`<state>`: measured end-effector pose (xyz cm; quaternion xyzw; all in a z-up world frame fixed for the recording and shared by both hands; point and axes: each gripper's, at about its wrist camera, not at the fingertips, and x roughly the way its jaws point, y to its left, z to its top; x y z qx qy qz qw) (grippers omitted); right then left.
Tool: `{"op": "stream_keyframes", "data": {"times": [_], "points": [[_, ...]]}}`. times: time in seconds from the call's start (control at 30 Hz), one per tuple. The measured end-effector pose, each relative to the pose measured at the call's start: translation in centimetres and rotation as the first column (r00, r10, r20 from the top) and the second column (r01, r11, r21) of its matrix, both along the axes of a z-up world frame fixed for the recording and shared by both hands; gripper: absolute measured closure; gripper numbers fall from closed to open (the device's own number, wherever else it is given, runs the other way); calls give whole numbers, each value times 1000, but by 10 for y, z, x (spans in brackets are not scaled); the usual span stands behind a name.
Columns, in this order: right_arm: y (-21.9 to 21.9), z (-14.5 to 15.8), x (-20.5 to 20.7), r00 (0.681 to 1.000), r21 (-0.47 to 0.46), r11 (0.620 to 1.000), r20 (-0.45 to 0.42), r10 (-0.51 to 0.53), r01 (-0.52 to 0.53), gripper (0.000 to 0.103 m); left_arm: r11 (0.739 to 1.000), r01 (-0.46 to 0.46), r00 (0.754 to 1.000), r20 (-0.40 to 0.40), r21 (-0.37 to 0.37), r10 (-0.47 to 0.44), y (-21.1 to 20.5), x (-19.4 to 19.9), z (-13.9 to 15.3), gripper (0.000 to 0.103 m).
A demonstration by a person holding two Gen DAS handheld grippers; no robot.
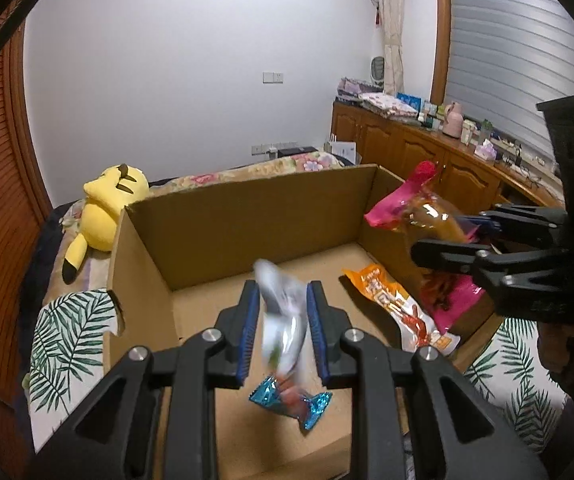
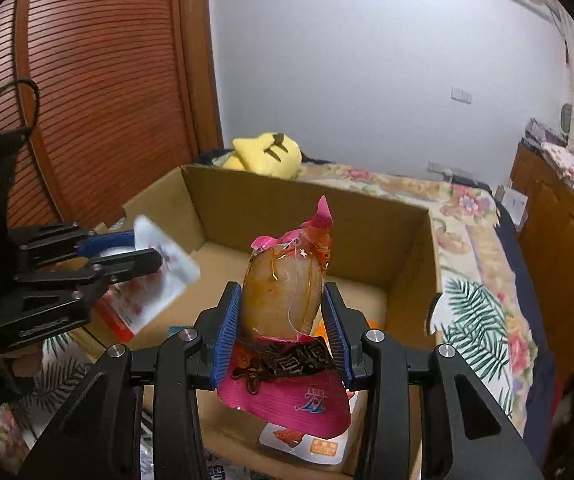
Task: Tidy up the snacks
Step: 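Lift both packs into the box and open both tools to release them, then grasp the bread bag with the left tool while the right grasps the brown candy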
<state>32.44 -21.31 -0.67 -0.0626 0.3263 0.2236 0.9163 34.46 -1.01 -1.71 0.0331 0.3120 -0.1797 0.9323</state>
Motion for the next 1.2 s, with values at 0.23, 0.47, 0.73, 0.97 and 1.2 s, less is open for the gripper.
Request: {"op": "stream_keyframes", "data": {"times": [0.23,0.47,0.73,0.97,1.2], "points": [[7,-22,4,998,-53,999,-61,-7,4,62,1000,-16,1000,-8,-16,16,4,-3,-2,80],[3,-34,9,992,-27,1000,-129,-11,7,62,999,-24,1000,-11,-22,24,11,-8,-1,69],[6,-25,7,994,-8,1000,-113,-16,15,58,999,-33,999,2,-32,33,22,-24,13,51],[3,5,-25,999,53,998,-37,-14,16,58,999,-25,1000,16,-23,26,30,-52,25,43],[-12,32,-73,999,95,995,13,-29,28,55,999,-7,998,64,-52,10,36,-90,27,13]]}}
